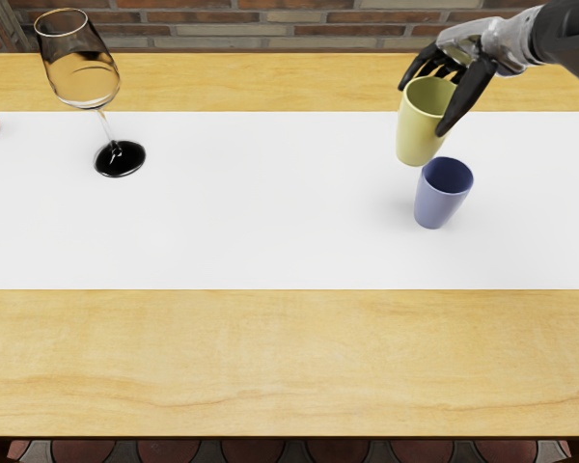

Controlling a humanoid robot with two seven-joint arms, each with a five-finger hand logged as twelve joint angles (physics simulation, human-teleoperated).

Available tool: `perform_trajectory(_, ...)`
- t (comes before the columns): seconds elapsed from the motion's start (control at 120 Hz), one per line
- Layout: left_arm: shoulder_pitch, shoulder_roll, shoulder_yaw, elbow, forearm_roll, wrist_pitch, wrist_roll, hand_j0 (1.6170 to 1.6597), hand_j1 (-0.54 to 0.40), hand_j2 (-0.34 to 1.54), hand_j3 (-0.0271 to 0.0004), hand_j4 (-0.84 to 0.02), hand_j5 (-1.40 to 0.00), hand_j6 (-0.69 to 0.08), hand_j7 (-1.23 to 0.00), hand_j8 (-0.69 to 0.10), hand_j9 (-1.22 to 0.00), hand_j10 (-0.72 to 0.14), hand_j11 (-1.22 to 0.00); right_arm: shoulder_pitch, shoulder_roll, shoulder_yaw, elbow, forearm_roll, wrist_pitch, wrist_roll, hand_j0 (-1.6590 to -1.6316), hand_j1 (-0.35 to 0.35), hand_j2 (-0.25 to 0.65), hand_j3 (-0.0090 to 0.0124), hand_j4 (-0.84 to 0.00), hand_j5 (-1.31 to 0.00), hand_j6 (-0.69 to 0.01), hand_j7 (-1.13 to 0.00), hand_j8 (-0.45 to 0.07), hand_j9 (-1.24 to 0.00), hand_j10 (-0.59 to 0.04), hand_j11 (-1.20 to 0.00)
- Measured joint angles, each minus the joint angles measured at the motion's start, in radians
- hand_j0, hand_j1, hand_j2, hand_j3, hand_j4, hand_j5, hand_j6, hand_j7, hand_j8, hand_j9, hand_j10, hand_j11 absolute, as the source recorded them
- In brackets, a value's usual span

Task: Pick up cup and place in cup with right hand

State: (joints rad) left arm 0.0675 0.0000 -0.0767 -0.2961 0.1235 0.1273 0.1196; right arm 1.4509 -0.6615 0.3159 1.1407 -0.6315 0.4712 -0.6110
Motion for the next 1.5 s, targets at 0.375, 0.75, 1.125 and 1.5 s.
perform_trajectory(0.375,0.000,0.000,0.000,0.000,0.000,0.000,0.000,1.6581,0.349,0.00,0.0000,0.000,0.00,0.000,0.00,0.000,0.00,0.000,0.00,-0.033,-0.058,-0.008,-0.012,0.005,0.022,0.000,-1.6556,0.101,0.014,0.0001,-0.451,-0.63,-0.297,-0.61,-0.232,-0.61,-0.333,-0.61)
perform_trajectory(0.75,0.000,0.000,0.000,0.000,0.000,0.000,0.000,1.6581,0.349,0.00,0.0000,0.000,0.00,0.000,0.00,0.000,0.00,0.000,0.00,-0.091,-0.038,-0.010,-0.026,-0.012,-0.085,0.000,-1.6556,0.094,0.003,-0.0005,-0.435,-0.60,-0.312,-0.58,-0.249,-0.58,-0.348,-0.59)
perform_trajectory(1.125,0.000,0.000,0.000,0.000,0.000,0.000,0.000,1.6581,0.349,0.00,0.0000,0.000,0.00,0.000,0.00,0.000,0.00,0.000,0.00,-0.101,-0.035,-0.013,-0.028,-0.014,-0.105,0.000,-1.6576,-0.249,-0.002,0.0000,-0.099,-0.13,-0.079,-0.13,-0.067,-0.13,-0.084,-0.13)
perform_trajectory(1.5,0.000,0.000,0.000,0.000,0.000,0.000,0.000,1.6581,0.349,0.00,0.0000,0.000,0.00,0.000,0.00,0.000,0.00,0.000,0.00,-0.078,-0.027,0.103,-0.023,0.302,0.119,0.000,-1.6580,-0.334,0.000,0.0000,-0.018,-0.02,-0.016,-0.02,-0.013,-0.02,-0.015,-0.02)
